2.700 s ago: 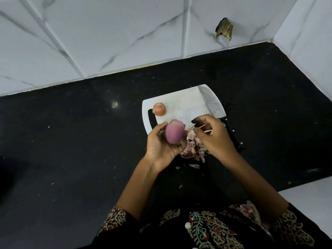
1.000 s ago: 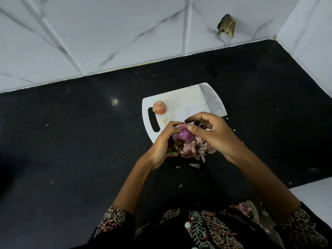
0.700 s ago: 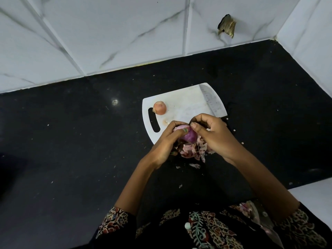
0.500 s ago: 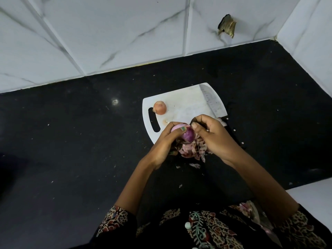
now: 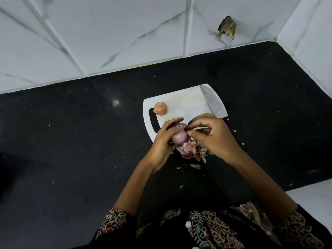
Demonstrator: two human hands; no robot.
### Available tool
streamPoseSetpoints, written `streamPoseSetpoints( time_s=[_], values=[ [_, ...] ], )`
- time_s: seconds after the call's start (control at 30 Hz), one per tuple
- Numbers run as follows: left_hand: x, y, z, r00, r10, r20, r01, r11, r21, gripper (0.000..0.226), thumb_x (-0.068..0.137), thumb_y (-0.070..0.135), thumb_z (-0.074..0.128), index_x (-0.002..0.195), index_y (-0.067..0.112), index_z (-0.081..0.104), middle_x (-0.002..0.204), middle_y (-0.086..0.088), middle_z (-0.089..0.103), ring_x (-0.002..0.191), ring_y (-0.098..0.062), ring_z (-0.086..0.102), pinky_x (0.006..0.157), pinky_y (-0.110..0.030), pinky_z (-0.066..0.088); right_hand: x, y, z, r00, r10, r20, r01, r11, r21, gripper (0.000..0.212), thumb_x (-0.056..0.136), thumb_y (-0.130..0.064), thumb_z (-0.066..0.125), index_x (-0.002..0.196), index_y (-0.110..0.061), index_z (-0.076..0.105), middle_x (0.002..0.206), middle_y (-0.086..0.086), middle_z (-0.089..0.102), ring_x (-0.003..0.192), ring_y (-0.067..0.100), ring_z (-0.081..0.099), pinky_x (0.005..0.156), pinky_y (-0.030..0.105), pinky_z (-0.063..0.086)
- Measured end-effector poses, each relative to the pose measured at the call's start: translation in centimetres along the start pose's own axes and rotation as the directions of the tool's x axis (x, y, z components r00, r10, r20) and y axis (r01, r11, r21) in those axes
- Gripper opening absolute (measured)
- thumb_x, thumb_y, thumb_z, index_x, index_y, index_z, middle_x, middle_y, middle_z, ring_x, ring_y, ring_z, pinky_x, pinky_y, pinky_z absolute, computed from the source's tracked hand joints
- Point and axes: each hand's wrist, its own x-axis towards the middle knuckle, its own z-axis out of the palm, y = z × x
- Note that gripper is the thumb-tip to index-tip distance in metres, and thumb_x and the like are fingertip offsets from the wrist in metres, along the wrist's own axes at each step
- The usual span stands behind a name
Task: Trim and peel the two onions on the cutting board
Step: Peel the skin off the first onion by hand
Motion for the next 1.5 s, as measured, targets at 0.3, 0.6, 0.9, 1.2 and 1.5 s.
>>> streamPoseSetpoints(
  time_s=[0.3, 0.6, 0.9, 1.2, 1.5],
  values=[
    [-0.3, 0.1, -0.8, 0.995, 0.103, -0.013, -0.101, 0.990, 0.095, 0.063, 0.071, -0.003, 0.075, 0.123, 0.026, 0.056, 0.128, -0.010, 0.056, 0.112, -0.022, 0.062, 0.084, -0.033, 0.056, 0.2, 0.3, 0.5, 0.966, 0.258, 0.006, -0.256, 0.951, 0.175, 0.032, 0.079, -0.024, 0.074, 0.110, -0.019, 0.064, 0.107, -0.002, 0.068, 0.100, 0.013, 0.065, 0.085, 0.032, 0.055],
    [-0.8, 1.0, -1.6, 0.993, 0.071, 0.098, -0.077, 0.995, 0.061, 0.075, 0.059, -0.004, 0.075, 0.127, 0.023, 0.056, 0.121, -0.009, 0.063, 0.108, -0.024, 0.064, 0.088, -0.036, 0.056, 0.6, 0.7, -0.4, 0.960, 0.277, 0.033, -0.272, 0.907, 0.322, 0.022, 0.081, 0.007, 0.065, 0.088, -0.013, 0.070, 0.086, 0.001, 0.073, 0.081, 0.012, 0.070, 0.071, 0.023, 0.058],
    [-0.5, 0.9, -1.9, 0.988, 0.082, 0.133, -0.100, 0.986, 0.136, 0.067, 0.067, -0.009, 0.073, 0.126, 0.017, 0.058, 0.128, -0.008, 0.061, 0.118, -0.021, 0.059, 0.092, -0.035, 0.054, 0.5, 0.6, -0.4, 0.973, 0.215, 0.078, -0.227, 0.953, 0.201, 0.031, 0.072, -0.009, 0.078, 0.102, -0.010, 0.069, 0.097, 0.002, 0.073, 0.090, 0.010, 0.069, 0.077, 0.020, 0.055],
    [-0.9, 0.9, -2.2, 0.983, 0.002, 0.184, -0.009, 0.999, 0.038, 0.067, 0.066, -0.010, 0.073, 0.126, 0.015, 0.058, 0.131, -0.012, 0.058, 0.120, -0.027, 0.058, 0.088, -0.033, 0.056, 0.4, 1.0, -0.4, 0.975, 0.222, 0.011, -0.219, 0.947, 0.237, 0.017, 0.078, 0.004, 0.069, 0.086, -0.012, 0.071, 0.084, 0.002, 0.072, 0.078, 0.008, 0.069, 0.074, 0.021, 0.057],
    [-0.6, 0.6, -1.5, 0.996, 0.080, 0.030, -0.083, 0.992, 0.099, 0.056, 0.071, -0.015, 0.071, 0.115, 0.020, 0.065, 0.115, -0.005, 0.065, 0.104, -0.023, 0.067, 0.077, -0.030, 0.058, 0.1, 1.1, 0.5, 0.958, 0.279, 0.063, -0.286, 0.924, 0.255, 0.019, 0.081, -0.018, 0.072, 0.098, -0.010, 0.071, 0.090, 0.005, 0.074, 0.085, 0.016, 0.071, 0.072, 0.027, 0.058]
  ],
)
